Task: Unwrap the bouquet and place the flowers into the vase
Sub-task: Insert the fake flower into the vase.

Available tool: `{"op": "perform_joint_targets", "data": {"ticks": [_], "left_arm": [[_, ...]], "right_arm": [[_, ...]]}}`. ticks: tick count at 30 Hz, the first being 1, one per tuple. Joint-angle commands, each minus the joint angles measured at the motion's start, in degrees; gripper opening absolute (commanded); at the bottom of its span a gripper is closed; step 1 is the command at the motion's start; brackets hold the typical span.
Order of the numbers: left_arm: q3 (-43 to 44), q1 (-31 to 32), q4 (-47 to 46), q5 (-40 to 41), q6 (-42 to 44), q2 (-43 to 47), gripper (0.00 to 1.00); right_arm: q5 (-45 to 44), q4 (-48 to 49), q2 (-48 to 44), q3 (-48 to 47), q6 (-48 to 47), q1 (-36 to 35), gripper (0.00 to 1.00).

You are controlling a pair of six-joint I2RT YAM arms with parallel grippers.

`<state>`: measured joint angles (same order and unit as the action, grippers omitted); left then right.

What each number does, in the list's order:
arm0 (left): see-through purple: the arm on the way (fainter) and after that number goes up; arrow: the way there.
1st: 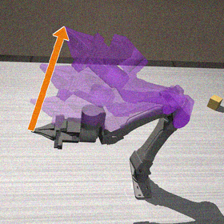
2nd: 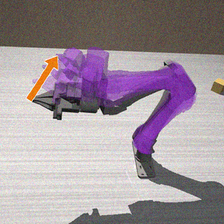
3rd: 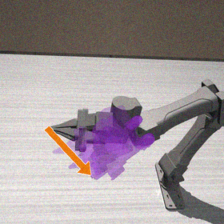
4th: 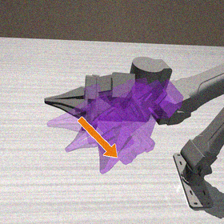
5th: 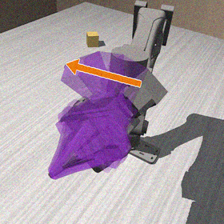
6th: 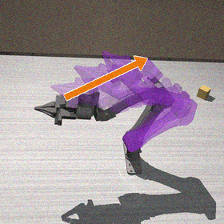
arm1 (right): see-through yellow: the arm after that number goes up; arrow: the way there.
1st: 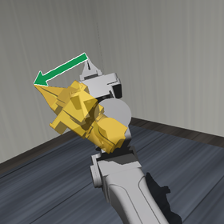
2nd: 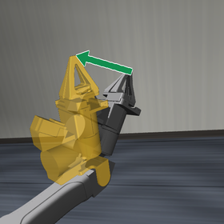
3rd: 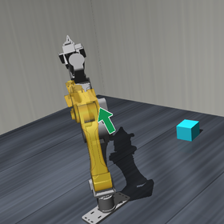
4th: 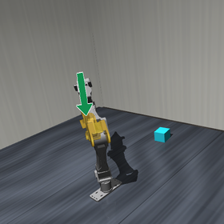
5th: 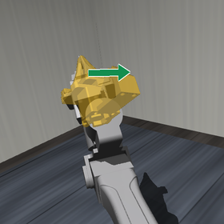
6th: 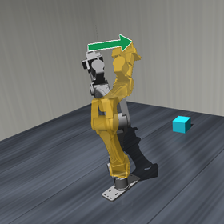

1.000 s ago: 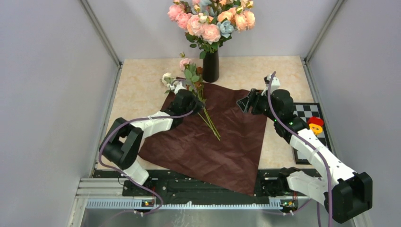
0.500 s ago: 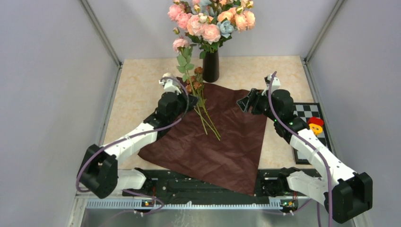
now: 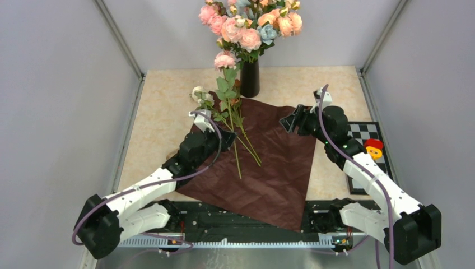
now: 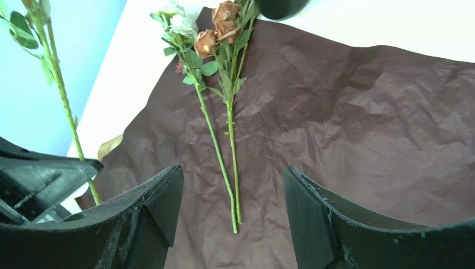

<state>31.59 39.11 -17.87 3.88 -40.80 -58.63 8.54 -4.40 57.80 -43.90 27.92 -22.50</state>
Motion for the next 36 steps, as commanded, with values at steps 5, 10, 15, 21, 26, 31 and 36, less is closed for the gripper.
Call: {"op": "perform_joint_targets", "data": {"ticks": [5, 10, 15, 21, 26, 31, 36], "left_arm": [[-2.68, 9.45, -7.46, 4.55, 1.75, 5.89, 0.0], [-2.35, 16.57, -10.4, 9.0, 1.91, 6.75, 0.0], [-0.65, 22.18, -12.35, 11.35, 3.36, 5.21, 0.0], [0.89, 27.48, -14.95, 13.72, 6.19, 2.88, 0.0], [2.38, 29.51, -14.98, 13.68, 7.66, 1.22, 0.0], [2.72, 30.29, -15.48, 13.34, 8.39, 0.65, 0.0], [2.66, 30.61, -15.44, 13.52, 8.58, 0.54, 0.0]], "right_arm": [[13.95, 12.27, -1.31, 1.03, 3.84, -0.62, 0.71], [28.18, 25.12, -0.31, 1.84, 9.87, -0.7, 0.72], [34.43, 32.31, 0.97, 0.84, 16.31, -1.04, 0.72], [36.08, 32.71, 1.68, -1.42, 18.22, -1.59, 0.72], [37.0, 34.49, 2.28, -1.64, 19.56, -1.84, 0.72], [37.23, 36.22, 3.34, -2.25, 20.99, -2.19, 0.72], [37.43, 38.52, 4.6, -2.79, 22.47, -2.46, 0.7]]}}
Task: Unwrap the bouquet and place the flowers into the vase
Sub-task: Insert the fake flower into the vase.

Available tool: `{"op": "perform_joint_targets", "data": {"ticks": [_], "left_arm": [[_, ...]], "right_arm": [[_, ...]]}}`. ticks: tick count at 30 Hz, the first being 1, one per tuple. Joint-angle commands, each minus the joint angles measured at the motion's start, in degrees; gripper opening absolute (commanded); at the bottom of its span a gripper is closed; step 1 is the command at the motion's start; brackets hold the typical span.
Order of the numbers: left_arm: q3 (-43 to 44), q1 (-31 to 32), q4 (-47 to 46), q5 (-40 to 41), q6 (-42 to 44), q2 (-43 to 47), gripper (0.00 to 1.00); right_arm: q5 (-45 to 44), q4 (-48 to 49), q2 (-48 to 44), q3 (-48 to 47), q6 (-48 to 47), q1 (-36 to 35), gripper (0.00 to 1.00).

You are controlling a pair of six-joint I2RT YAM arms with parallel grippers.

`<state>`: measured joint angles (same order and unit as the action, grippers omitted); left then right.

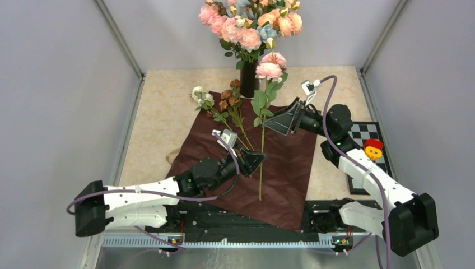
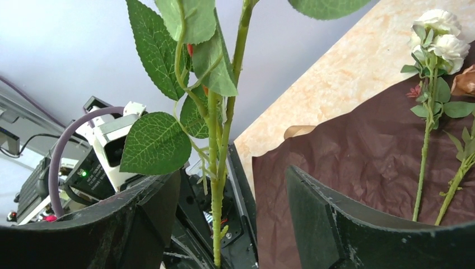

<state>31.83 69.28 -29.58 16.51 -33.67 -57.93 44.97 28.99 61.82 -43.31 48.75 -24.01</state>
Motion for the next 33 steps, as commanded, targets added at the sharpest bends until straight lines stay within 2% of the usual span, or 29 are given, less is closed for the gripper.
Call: {"op": "perform_joint_targets", "data": {"ticks": [1, 5, 16, 19, 28, 33], "left_arm": [[2.44, 0.49, -3.73, 0.87, 1.42, -0.16, 0.0], [2.5, 0.51, -3.64, 0.87, 1.5, -0.37, 0.0], [2.88, 0.6, -3.29, 0.57, 1.35, -0.88, 0.0], [2.76, 0.6, -3.21, 1.05, 1.02, -0.94, 0.0], [3.1, 0.6, -1.81, 2.29, 0.26, -1.35, 0.0], [3.57, 0.6, -0.79, 3.34, 0.13, -2.15, 0.0]], "right_arm": [[1.07, 5.43, 0.81, -3.56, 1.81, -0.99, 0.69], [1.25, 5.93, 1.58, -4.14, 2.02, -1.3, 0.68], [1.99, 8.75, 3.35, -4.42, 3.78, -1.74, 0.54], [2.05, 9.08, 3.39, -4.49, 3.72, -1.83, 0.43], [2.1, 9.49, 3.6, -4.26, 3.45, -1.85, 0.02], [2.05, 9.43, 3.19, -3.99, 2.81, -1.83, 0.0]]}}
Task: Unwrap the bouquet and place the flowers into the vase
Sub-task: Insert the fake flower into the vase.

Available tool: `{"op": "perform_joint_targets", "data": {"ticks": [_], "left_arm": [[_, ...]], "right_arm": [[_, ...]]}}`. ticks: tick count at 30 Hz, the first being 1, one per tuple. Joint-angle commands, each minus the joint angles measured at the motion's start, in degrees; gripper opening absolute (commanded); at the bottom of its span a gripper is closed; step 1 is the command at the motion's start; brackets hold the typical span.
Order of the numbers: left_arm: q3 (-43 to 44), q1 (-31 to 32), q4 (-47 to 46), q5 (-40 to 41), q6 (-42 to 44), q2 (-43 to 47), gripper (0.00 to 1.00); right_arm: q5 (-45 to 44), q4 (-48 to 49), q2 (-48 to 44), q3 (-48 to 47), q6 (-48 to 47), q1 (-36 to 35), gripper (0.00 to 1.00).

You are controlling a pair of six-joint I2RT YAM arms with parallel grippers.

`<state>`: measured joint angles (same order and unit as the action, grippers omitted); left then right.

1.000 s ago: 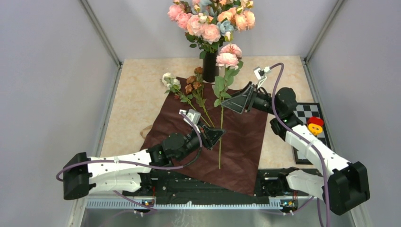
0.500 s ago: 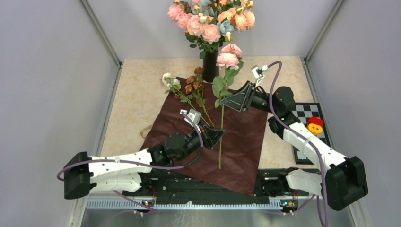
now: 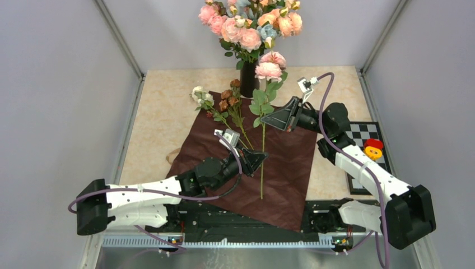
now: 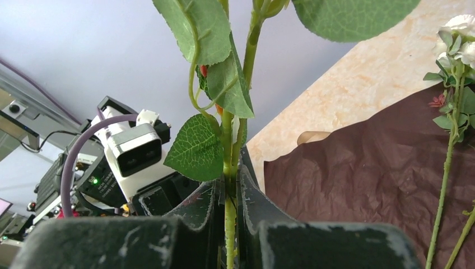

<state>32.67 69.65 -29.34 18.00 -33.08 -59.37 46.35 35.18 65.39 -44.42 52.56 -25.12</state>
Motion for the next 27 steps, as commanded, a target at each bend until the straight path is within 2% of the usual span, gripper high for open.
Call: {"op": "perform_joint_targets", "data": {"ticks": [1, 3, 4, 8, 11, 12, 15, 18, 21, 27], "left_arm": [[3.14, 0.23, -0.61, 1.83, -0.53, -1.0, 0.0], [4.03, 0.14, 0.59, 2.05, -0.85, -1.7, 0.0], [4.53, 0.14, 1.55, 2.58, -1.29, -2.05, 0.08], [5.07, 0.14, 3.54, 4.4, -1.8, -2.89, 0.53], [5.86, -0.15, 5.58, 4.52, -0.63, -2.7, 0.91], [6.46, -0.39, 7.35, 4.34, 0.09, -2.54, 0.98], [8.54, -2.17, 12.99, 1.04, 2.25, -1.59, 0.99], [10.4, -6.6, 19.48, -4.49, 3.86, -0.33, 0.99], [12.64, -14.71, 28.13, -9.4, 4.99, 0.09, 0.99], [17.41, -29.74, 43.94, -11.58, 9.28, 1.12, 0.99]], "right_arm": [[0.67, 3.26, -0.57, -2.82, -1.23, -0.72, 0.0], [0.48, 2.62, -1.13, -2.77, -2.11, -0.72, 0.0], [0.31, 1.88, -1.54, -2.85, -2.91, -0.72, 0.0], [-2.41, -4.46, -4.2, -3.3, -8.67, -0.73, 0.0], [-6.58, -11.63, -6.96, -4.2, -14.13, -0.8, 0.0], [-7.93, -14.93, -8.3, -4.59, -16.14, -0.8, 0.0], [-12.87, -21.7, -11.0, -5.72, -21.7, -0.88, 0.0], [-17.7, -26.97, -12.9, -7.01, -26.49, -0.89, 0.0], [-21.96, -30.33, -14.06, -8.46, -29.23, -0.89, 0.0], [-30.17, -32.32, -12.19, -14.65, -31.97, -0.91, 0.0]]}}
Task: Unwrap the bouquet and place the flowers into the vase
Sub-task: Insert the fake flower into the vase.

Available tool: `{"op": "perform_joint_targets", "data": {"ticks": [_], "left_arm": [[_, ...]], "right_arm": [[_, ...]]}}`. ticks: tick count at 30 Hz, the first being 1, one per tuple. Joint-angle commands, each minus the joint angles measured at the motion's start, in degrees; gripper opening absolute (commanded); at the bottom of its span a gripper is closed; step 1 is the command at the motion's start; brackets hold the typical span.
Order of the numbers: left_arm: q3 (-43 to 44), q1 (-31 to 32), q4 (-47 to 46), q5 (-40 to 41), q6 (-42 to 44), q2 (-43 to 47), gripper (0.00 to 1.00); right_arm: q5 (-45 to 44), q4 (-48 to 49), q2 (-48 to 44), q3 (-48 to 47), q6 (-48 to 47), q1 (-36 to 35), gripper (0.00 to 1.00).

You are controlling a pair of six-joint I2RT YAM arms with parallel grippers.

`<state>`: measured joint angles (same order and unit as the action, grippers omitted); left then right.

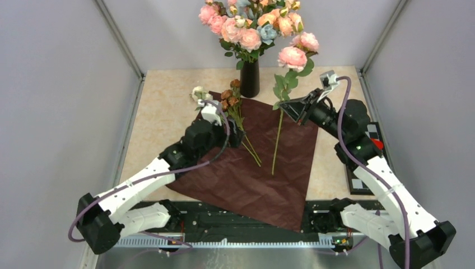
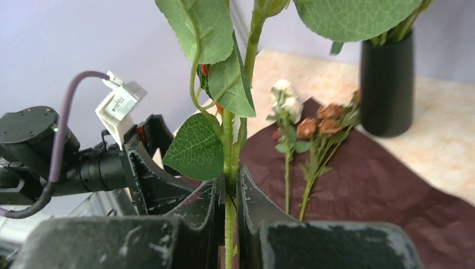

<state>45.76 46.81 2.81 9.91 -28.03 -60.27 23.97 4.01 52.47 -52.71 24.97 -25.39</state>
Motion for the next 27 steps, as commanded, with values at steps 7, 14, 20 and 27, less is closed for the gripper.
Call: {"op": "perform_joint_targets", "data": {"ticks": [7, 14, 20, 27], "left_arm": [[8.88, -22.84, 20.11, -4.6, 8.78, 4.66, 0.99], [6.91, -39.56, 19.01, -7.87, 9.62, 7.17, 0.99], [8.29, -43.37, 21.1, -5.71, 11.35, 4.84, 0.99], [5.93, -43.47, 20.53, -2.15, 13.25, 7.38, 0.99]], "right_arm": [[-15.61, 4.21, 5.51, -12.67, -6.96, -0.63, 0.0], [-21.8, 15.86, 10.78, -15.52, -9.72, -0.63, 0.0], [-23.21, 30.27, 17.32, -16.51, -12.84, -0.64, 0.0], [-27.23, 43.63, 26.74, -18.14, -17.54, -0.68, 0.0]]}}
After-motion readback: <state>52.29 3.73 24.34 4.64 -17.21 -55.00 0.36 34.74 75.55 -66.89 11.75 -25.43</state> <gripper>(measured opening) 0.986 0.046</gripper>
